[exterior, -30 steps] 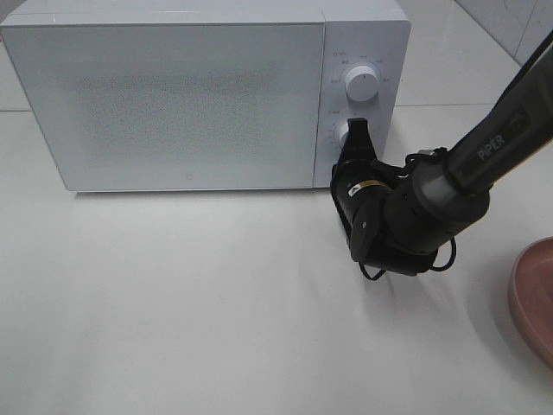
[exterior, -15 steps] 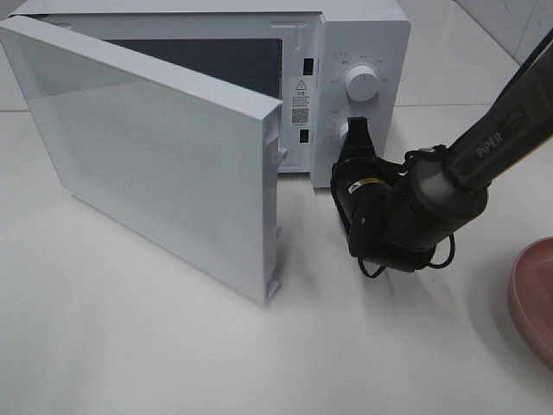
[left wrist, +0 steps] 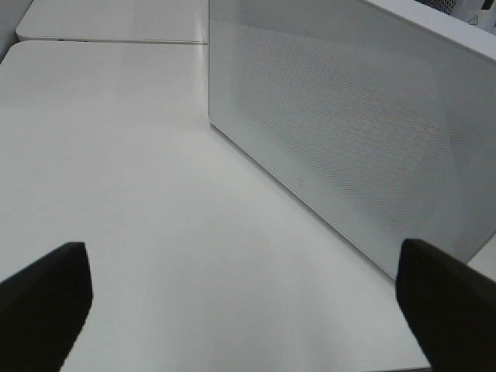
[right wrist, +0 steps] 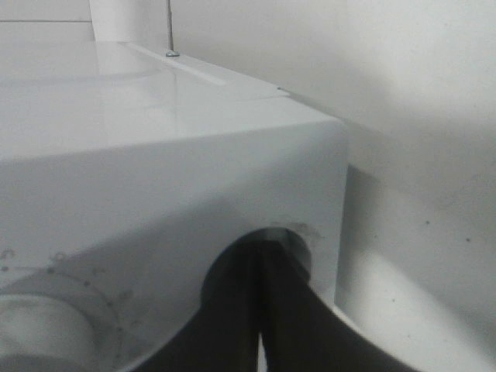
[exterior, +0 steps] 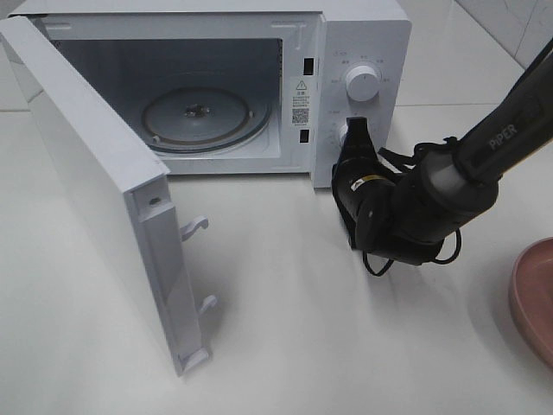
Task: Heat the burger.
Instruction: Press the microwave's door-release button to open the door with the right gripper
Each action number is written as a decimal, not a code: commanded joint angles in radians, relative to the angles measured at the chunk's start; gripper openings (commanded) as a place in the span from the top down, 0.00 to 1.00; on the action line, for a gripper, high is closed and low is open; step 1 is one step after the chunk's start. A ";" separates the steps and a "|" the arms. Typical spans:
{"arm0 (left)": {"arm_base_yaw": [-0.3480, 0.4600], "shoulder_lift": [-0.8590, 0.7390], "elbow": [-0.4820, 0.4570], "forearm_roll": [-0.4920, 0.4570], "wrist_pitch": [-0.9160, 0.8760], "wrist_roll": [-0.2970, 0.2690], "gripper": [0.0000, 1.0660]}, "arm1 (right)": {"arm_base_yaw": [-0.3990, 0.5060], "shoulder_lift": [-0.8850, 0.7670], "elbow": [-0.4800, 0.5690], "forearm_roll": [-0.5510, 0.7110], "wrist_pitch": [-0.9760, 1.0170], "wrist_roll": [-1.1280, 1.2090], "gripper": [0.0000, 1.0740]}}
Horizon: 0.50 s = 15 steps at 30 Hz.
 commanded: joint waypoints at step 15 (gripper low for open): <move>-0.002 -0.003 0.002 -0.001 -0.004 0.000 0.06 | 0.031 -0.139 0.124 -0.089 0.083 0.010 1.00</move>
